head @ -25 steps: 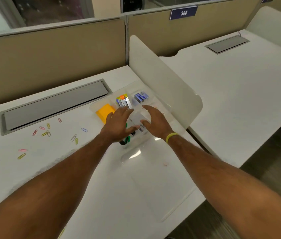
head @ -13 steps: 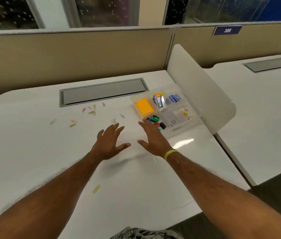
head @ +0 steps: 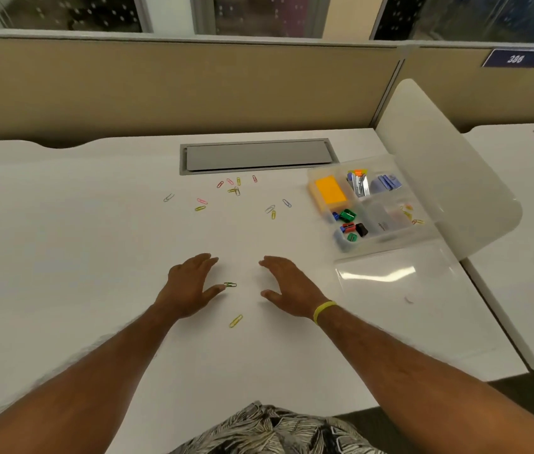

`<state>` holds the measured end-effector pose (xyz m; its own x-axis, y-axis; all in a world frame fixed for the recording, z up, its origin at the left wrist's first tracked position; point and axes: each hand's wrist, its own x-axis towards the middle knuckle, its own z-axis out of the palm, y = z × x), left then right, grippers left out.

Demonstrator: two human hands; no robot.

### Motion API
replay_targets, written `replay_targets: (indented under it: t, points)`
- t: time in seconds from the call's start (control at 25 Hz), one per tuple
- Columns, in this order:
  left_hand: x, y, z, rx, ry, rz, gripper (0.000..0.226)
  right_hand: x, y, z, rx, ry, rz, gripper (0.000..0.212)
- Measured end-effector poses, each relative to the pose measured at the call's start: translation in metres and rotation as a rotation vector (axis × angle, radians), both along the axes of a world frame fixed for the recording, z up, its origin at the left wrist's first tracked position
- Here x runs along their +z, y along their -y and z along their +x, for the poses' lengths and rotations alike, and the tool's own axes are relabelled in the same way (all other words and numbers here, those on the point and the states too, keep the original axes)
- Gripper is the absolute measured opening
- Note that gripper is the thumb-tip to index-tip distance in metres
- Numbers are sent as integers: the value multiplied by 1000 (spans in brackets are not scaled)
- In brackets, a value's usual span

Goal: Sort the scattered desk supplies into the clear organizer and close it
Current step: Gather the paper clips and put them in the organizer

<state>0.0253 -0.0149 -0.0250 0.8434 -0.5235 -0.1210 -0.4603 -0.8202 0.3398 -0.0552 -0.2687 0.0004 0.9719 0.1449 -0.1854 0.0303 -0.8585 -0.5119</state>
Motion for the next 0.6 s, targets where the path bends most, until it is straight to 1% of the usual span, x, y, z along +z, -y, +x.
replay_targets:
  t: [0.16,0.28,0.44,0.52,0.6]
  points:
    - [0,-4,-7,-3,0,21,47,-7,-30,-7,101,-47,-38,45]
    - [2,4,-11,8,16,27,37,-10,-49,-11,139,-89,-75,41]
    - [4,14,-13,87,-3,-28,21,-9,-65,-10,95,-126,-75,34]
    - [4,17,-13,132,-19,-49,17,-7,-70,-7,105,-163,-92,28]
    - [4,20,-12,128,-29,-21,17,-6,-74,-4,111,-195,-106,24]
